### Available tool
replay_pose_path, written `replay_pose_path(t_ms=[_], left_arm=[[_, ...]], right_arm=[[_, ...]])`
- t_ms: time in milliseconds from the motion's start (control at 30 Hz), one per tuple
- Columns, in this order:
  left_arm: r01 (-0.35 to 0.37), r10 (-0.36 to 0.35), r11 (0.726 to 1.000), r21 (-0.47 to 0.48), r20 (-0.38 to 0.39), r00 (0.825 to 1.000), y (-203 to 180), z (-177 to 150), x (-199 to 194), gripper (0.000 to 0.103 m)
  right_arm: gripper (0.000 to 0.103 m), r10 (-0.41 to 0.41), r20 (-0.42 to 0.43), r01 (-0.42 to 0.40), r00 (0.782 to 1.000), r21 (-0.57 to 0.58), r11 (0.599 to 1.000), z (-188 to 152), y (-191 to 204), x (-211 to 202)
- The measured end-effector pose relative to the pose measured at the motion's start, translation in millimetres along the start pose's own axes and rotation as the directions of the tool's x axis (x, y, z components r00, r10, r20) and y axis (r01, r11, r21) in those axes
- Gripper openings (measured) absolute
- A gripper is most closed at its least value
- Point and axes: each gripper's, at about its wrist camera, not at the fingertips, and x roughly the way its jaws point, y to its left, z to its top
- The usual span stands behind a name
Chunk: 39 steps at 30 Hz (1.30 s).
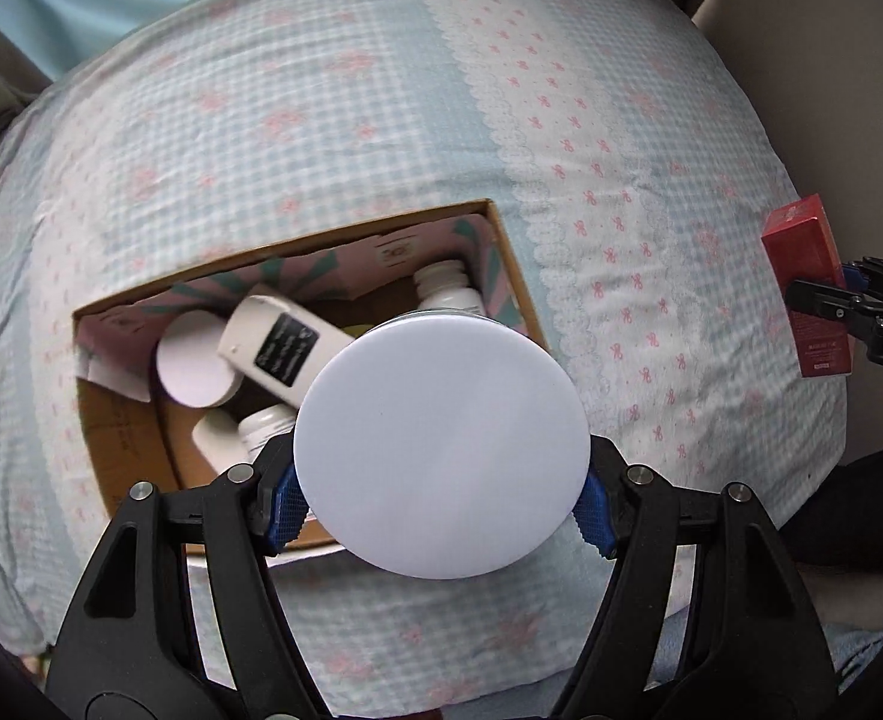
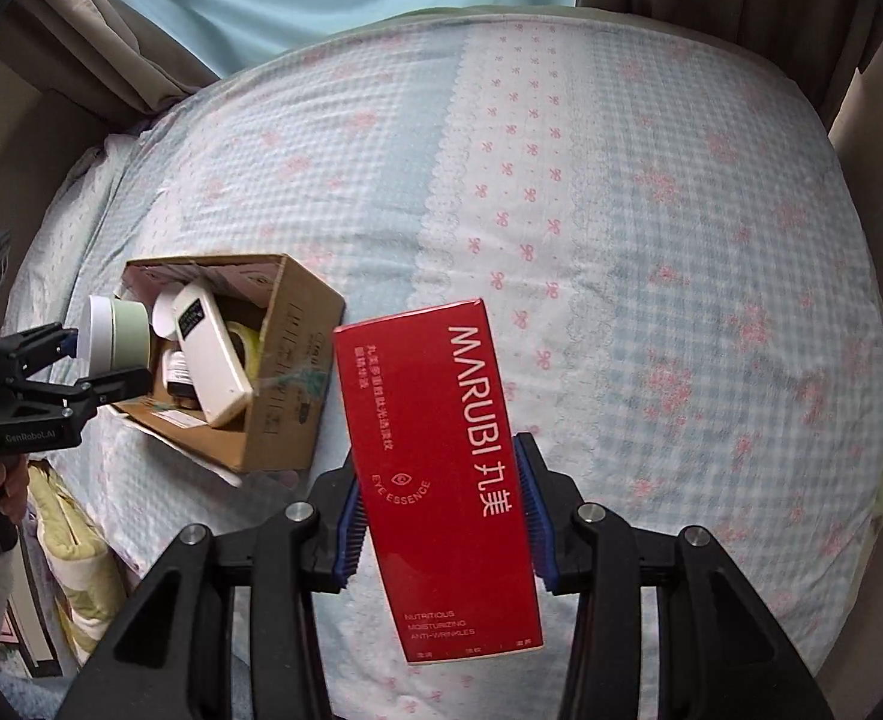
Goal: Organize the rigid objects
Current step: 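Carry the white jar with left tool while right tool carries the red box to the box, then release the white jar with left tool while right tool releases the red box into the box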
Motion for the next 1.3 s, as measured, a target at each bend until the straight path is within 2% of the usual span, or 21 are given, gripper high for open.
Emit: replay_pose_path(t_ms=[233, 400, 600, 800, 967, 1200, 1300], left_arm=[[-0.032, 0.034, 0.999, -0.035, 0.059, 0.998, 67, -22, -40, 0.067], [-0.044, 0.047, 0.998, -0.054, 0.066, 0.997, 112, -37, -50, 0.067], [-0.061, 0.063, 0.997, -0.053, 0.037, 0.997, 151, -53, -32, 0.067], [-0.053, 0.052, 0.997, -0.062, -0.013, 0.999, 171, -61, 11, 0.067], [-0.037, 0.034, 0.996, -0.076, -0.050, 0.998, 180, -60, 42, 0.067], [-0.041, 0.044, 0.999, 0.033, -0.078, 0.996, 178, -45, 66, 0.067], [-0.015, 0.020, 0.999, 0.051, -0.095, 0.995, 179, -37, 70, 0.068]], right_arm=[[0.041, 0.039, 0.059, -0.041, 0.997, 0.034, 0.999, 15, 72, -11], [0.041, 0.074, 0.076, -0.078, 0.994, 0.047, 0.996, 25, 122, -2], [0.041, 0.105, 0.038, -0.104, 0.994, -0.027, 0.994, 37, 184, 33], [0.041, 0.088, -0.064, -0.099, 0.994, -0.201, 0.975, 43, 239, 90], [0.041, 0.036, -0.122, -0.084, 0.992, -0.419, 0.904, 40, 273, 131], [0.041, -0.014, -0.137, -0.080, 0.990, -0.653, 0.753, 30, 294, 161], [0.041, -0.001, -0.148, -0.103, 0.989, -0.698, 0.709, 27, 299, 168]])
